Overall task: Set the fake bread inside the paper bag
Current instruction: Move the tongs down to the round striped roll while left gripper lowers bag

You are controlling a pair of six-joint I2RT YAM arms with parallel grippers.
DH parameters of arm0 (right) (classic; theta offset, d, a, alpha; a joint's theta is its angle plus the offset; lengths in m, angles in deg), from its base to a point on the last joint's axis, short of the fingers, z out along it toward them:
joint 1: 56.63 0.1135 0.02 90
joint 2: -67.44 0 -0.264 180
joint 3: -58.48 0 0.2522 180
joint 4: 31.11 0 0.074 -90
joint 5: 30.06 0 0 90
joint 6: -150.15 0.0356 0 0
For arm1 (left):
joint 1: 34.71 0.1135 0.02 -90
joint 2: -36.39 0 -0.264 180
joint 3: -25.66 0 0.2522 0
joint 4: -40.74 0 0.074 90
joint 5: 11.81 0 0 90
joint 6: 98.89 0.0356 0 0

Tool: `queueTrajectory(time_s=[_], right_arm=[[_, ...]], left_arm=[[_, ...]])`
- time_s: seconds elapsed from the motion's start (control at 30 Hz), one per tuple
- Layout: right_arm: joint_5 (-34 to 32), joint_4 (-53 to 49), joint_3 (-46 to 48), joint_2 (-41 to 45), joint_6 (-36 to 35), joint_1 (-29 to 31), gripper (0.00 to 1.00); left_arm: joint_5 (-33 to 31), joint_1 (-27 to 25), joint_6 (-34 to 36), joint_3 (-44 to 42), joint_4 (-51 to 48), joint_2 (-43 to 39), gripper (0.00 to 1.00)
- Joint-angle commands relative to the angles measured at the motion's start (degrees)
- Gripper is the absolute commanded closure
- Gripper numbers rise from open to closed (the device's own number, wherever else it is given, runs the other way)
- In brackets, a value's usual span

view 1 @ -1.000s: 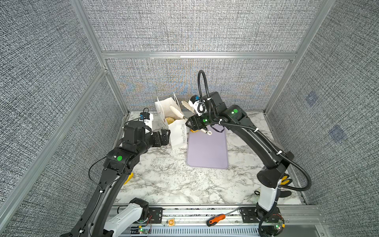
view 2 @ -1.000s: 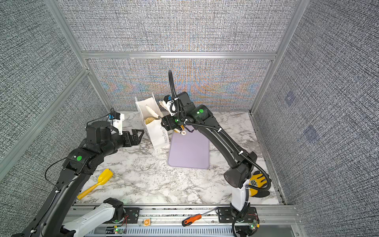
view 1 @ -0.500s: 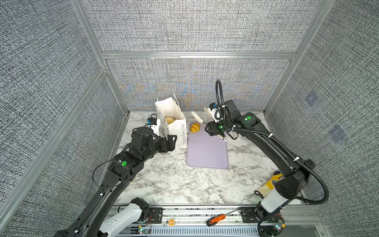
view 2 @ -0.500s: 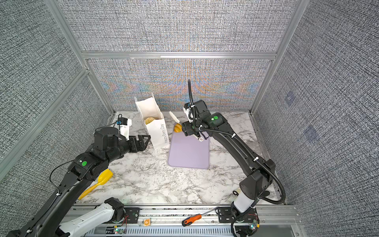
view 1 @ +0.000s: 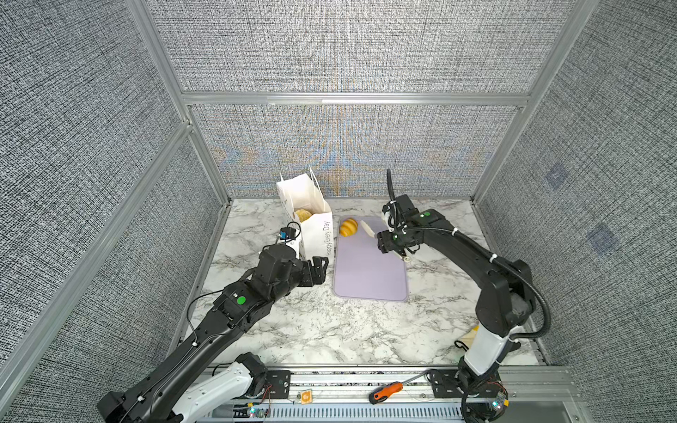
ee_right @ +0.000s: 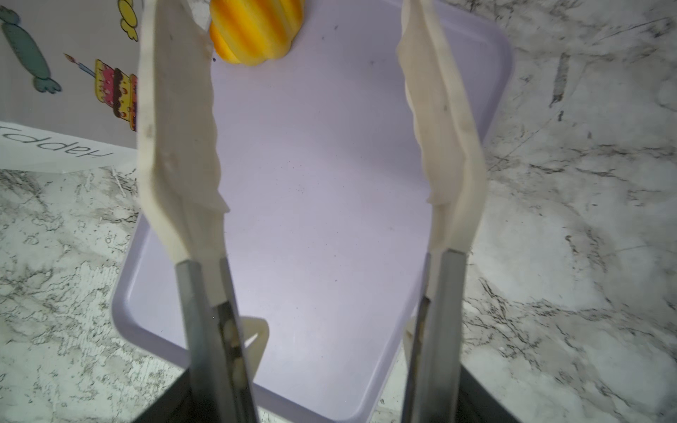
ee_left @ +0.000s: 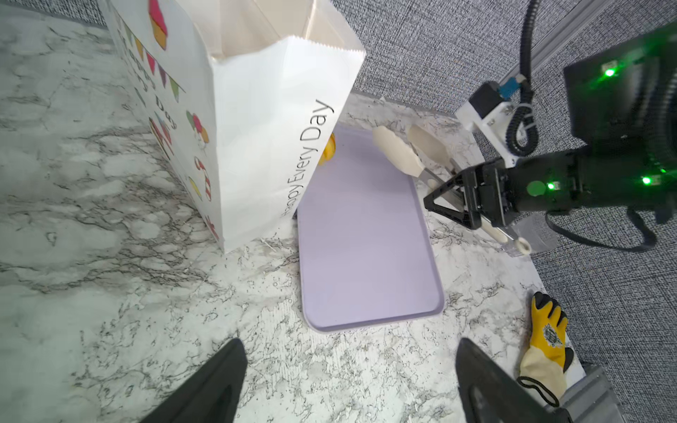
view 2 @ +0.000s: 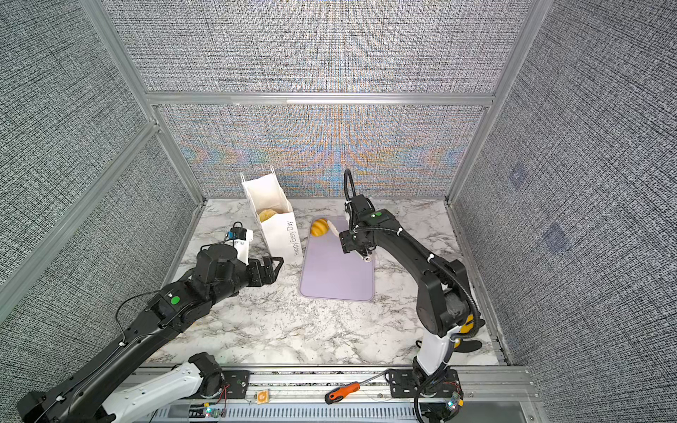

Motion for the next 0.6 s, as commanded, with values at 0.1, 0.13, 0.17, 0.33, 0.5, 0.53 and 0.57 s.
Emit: queueTrajectory(time_s=[0.1, 0.13, 0.17, 0.33, 0.5, 0.53, 0.57], right_arm=[[2.77, 1.26, -4.19, -6.66, 0.83, -0.06, 0.27], [3.10, 1.17, -4.90, -7.65, 0.78, -0.06, 0.27], [3.55, 1.04, -5.68, -8.75, 0.88, -0.06, 0.27], [6.17, 1.59, -8.35, -12.56, 1.75, -0.11, 0.27], [7.45, 1.55, -11.24, -16.09, 2.84, 0.02, 0.27], [7.67, 1.56, -11.93, -16.70, 3.04, 0.07, 0.27], [7.92, 1.47, -12.79, -17.22, 3.29, 0.11, 0.27]], left_arm=[[-1.78, -3.28, -3.67, -2.62, 6.25, 2.26, 0.09], [-2.18, -3.82, -4.03, -2.88, 6.64, 2.73, 0.09], [-2.62, -4.30, -4.43, -3.19, 7.24, 3.17, 0.09], [-4.83, -5.60, -6.18, -5.20, 10.05, 4.48, 0.08], [-5.31, -5.79, -7.26, -6.09, 11.42, 5.87, 0.08], [-5.18, -5.95, -7.27, -6.18, 11.68, 6.12, 0.08], [-5.07, -5.92, -7.27, -6.22, 11.82, 6.51, 0.08]])
